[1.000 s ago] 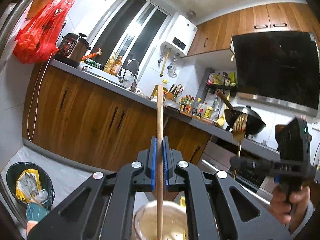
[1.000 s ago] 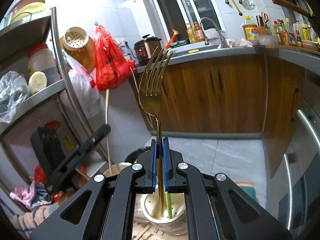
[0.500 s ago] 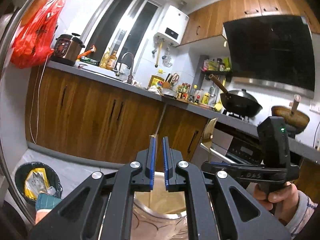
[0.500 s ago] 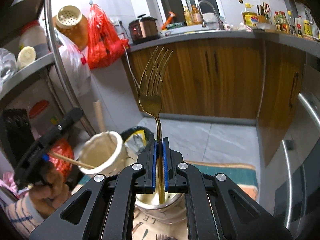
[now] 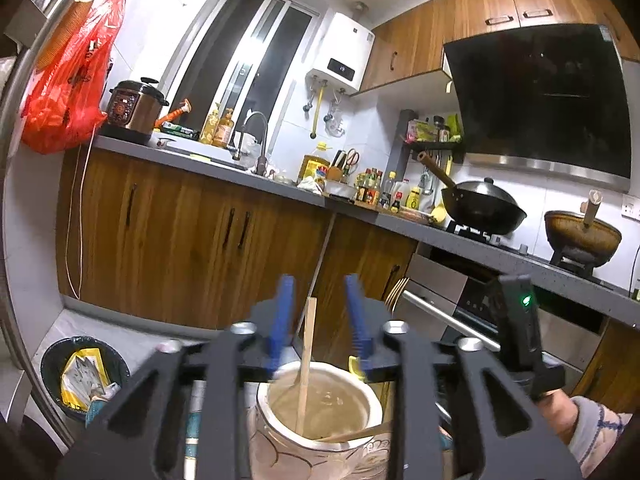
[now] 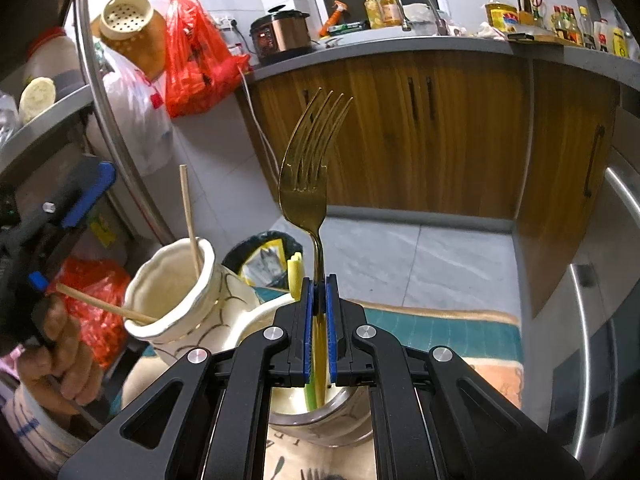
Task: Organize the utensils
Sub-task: 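Lower the chopstick into the larger pot while the right tool lowers the fork into the smaller pot, then grasp a third chopstick with the left tool while the right tool grasps the silver fork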
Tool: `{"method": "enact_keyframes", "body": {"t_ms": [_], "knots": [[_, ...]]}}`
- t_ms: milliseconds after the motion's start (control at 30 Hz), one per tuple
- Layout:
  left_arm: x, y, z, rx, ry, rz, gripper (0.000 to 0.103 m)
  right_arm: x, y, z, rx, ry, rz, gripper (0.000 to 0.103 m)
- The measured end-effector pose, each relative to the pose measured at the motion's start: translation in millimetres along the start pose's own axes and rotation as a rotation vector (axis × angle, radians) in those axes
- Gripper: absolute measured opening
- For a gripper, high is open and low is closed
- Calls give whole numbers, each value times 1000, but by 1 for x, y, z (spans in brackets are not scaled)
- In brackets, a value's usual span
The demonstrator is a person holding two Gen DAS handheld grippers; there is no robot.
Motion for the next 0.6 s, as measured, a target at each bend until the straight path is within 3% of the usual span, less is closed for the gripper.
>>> {"method": "enact_keyframes", "body": {"t_ms": [67,167,467,600], "knots": [[6,8,1,3,0,21,54,1,-1,-2,7,2,-3,8],[14,22,2,22,2,47,60,1,1,-5,5,2,-1,16],[-1,71,-13,110,75,26,63,-8,34,-6,2,19,23,17],[-21,84,-26,159,119,-46,63,-21,49,-5,-6,25,16,17]]}}
Point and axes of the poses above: each gripper's, at about its wrist camera, not at the fingertips, and y roughly against the way its jaws point, z to its right, x to its top, the point moved 4 cm from there along -y, roughly the way its jaws point, and after that the axes turned 5 degrees about -x, right-handed, at the moved point
